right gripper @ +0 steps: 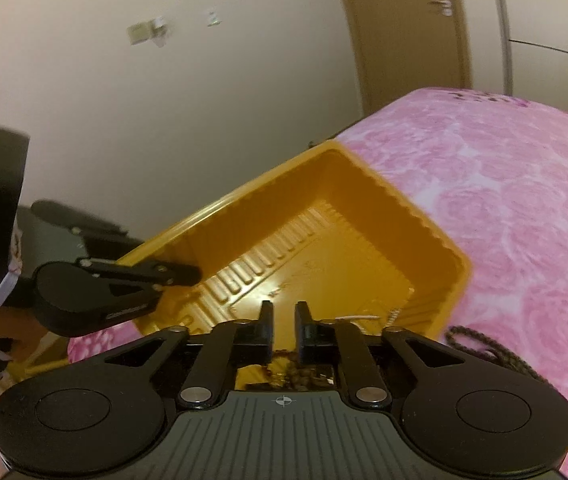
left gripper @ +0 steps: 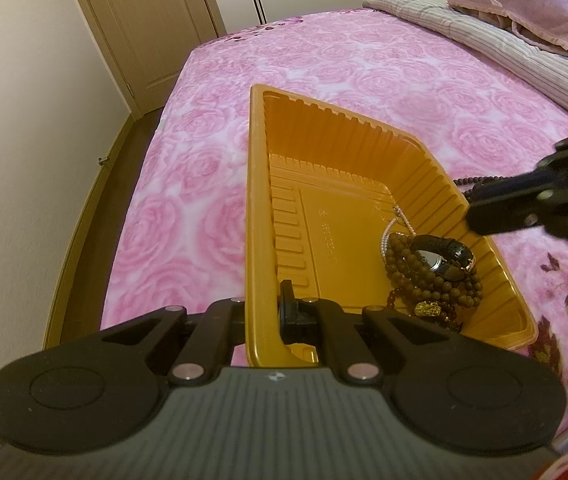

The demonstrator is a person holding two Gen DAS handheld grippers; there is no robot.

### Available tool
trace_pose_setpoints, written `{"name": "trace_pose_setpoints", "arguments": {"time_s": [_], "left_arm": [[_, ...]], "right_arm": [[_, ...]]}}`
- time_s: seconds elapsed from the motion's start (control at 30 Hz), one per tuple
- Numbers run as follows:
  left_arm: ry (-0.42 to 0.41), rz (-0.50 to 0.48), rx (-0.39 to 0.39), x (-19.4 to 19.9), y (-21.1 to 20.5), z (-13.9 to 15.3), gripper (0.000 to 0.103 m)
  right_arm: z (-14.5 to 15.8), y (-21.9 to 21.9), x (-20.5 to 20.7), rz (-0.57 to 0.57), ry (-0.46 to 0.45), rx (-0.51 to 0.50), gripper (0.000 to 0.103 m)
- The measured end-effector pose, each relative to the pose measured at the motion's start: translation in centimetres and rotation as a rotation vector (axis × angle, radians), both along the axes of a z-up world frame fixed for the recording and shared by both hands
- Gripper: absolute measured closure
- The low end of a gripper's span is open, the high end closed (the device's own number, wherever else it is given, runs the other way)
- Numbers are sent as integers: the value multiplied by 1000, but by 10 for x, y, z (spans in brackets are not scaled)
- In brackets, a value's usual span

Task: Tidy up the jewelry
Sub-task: 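Carry the amber bead strand over the tray and release it, then grasp the dark bead necklace with the right tool and lift it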

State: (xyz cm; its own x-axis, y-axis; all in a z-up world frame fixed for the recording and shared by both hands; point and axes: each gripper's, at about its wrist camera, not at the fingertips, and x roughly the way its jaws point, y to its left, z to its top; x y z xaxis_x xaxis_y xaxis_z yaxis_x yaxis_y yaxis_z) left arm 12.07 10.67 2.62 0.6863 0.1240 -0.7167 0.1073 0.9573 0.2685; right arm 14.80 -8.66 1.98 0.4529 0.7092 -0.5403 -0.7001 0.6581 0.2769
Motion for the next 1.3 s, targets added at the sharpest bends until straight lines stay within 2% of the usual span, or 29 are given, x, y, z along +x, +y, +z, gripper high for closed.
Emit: {"name": "trace_pose_setpoints", "arguments": {"time_s": [0.13, 0.2, 0.47, 0.6, 0.73, 0.87, 1.2, 1.3], "left_arm": [[-1, -1, 1, 0, -1, 0, 99], [-2, 0, 2, 0, 0, 0, 99], [-6, -1, 7, 0, -2, 0, 99], [-6, -1, 6, -1, -2, 1, 99], [-5, 0, 7, 0, -2, 0, 99], [-3, 0, 7, 0, -1, 2, 99], [5, 6, 6, 2, 2, -1, 100], [4, 6, 4, 2, 2, -1, 100]], "right_arm": [[-5, -31, -3, -95, 14, 15, 67], [-12, -49, -7, -153, 24, 1, 65], [-51, -122, -15, -391, 108, -68, 64], [-58, -144, -11, -454, 107, -100, 64], [-62, -150, -4, -461, 89, -111, 64], [-63, -139, 7, -400, 36, -140, 64], [-77, -101, 46, -249, -95, -299, 64], [-83, -90, 54, -214, -112, -339, 69]]}}
